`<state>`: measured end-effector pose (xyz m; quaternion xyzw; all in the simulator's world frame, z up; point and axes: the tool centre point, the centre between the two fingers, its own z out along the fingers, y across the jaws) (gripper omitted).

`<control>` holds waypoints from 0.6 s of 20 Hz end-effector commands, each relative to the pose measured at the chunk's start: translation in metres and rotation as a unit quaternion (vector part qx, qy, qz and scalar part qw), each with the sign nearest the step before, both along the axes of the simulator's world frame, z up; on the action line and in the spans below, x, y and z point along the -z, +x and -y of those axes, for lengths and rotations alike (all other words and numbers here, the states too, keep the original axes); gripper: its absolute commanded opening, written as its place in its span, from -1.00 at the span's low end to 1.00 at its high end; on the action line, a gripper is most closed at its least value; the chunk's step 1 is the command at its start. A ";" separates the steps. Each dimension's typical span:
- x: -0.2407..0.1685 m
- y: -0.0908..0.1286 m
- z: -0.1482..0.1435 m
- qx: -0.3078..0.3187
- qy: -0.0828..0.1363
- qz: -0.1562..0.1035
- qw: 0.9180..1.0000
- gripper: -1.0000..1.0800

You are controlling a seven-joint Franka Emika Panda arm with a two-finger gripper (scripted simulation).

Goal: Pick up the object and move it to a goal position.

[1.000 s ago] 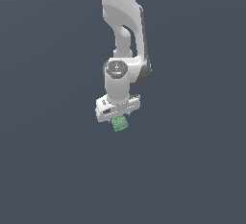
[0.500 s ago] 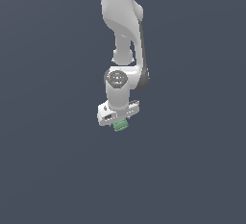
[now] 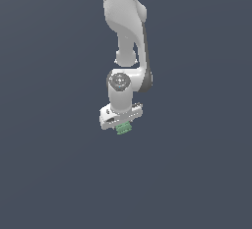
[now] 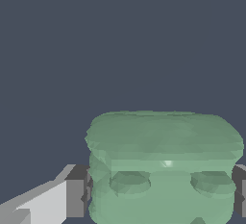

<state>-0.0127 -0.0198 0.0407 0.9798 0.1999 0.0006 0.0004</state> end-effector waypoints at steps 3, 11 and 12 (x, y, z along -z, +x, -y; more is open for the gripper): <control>0.000 0.000 0.000 0.000 0.000 0.000 1.000 -1.00; -0.010 -0.009 -0.003 0.000 0.000 0.000 1.000 -1.00; -0.013 -0.011 -0.003 0.000 0.000 0.000 1.000 -1.00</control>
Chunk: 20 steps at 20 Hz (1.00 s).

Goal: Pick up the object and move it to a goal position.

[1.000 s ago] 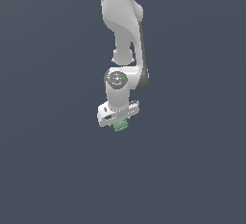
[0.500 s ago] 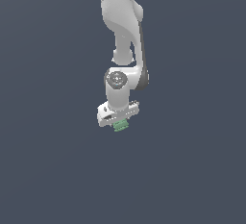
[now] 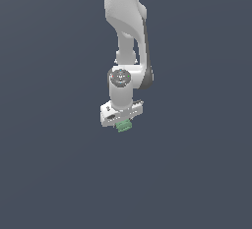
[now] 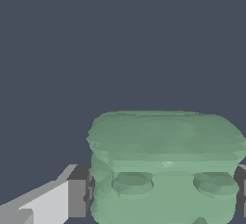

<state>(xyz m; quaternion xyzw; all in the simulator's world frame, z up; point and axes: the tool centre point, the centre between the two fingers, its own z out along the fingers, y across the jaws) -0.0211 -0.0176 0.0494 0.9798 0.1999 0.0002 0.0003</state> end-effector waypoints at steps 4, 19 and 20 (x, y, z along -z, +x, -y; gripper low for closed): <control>-0.018 -0.015 -0.004 0.000 0.000 0.000 1.000 -1.00; -0.103 -0.089 -0.025 0.000 -0.001 0.000 1.000 -1.00; -0.108 -0.093 -0.026 0.000 -0.001 0.000 1.000 -1.00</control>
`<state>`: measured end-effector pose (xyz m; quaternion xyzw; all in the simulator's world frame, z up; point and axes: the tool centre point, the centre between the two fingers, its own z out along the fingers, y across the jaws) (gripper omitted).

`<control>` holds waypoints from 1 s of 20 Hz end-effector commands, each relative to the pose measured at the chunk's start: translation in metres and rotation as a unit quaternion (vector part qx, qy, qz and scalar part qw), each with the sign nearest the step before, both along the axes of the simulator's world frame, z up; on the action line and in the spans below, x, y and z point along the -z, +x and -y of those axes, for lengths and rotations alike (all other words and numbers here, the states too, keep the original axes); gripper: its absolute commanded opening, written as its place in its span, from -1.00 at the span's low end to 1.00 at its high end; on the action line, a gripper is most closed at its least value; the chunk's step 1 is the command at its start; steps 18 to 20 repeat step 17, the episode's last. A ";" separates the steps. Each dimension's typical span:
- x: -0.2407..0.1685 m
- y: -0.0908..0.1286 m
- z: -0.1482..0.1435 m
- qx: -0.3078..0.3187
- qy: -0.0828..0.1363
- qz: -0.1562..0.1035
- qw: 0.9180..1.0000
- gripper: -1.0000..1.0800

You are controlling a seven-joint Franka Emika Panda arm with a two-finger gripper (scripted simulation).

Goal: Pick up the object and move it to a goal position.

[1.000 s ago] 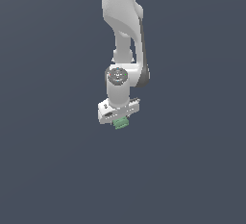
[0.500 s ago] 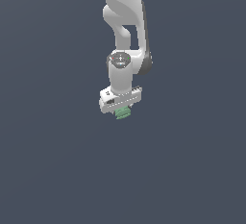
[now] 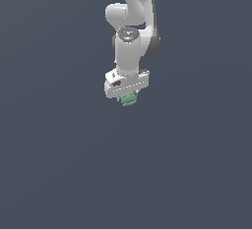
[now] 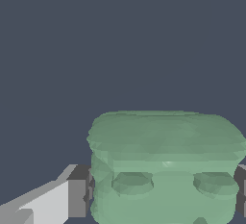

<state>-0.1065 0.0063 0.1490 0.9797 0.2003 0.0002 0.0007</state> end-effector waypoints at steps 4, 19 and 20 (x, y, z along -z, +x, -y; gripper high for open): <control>-0.027 -0.022 -0.006 0.000 0.000 0.000 1.000 -1.00; -0.053 -0.041 -0.013 0.000 0.001 0.000 1.000 -1.00; -0.053 -0.041 -0.013 0.000 0.001 0.000 1.000 -1.00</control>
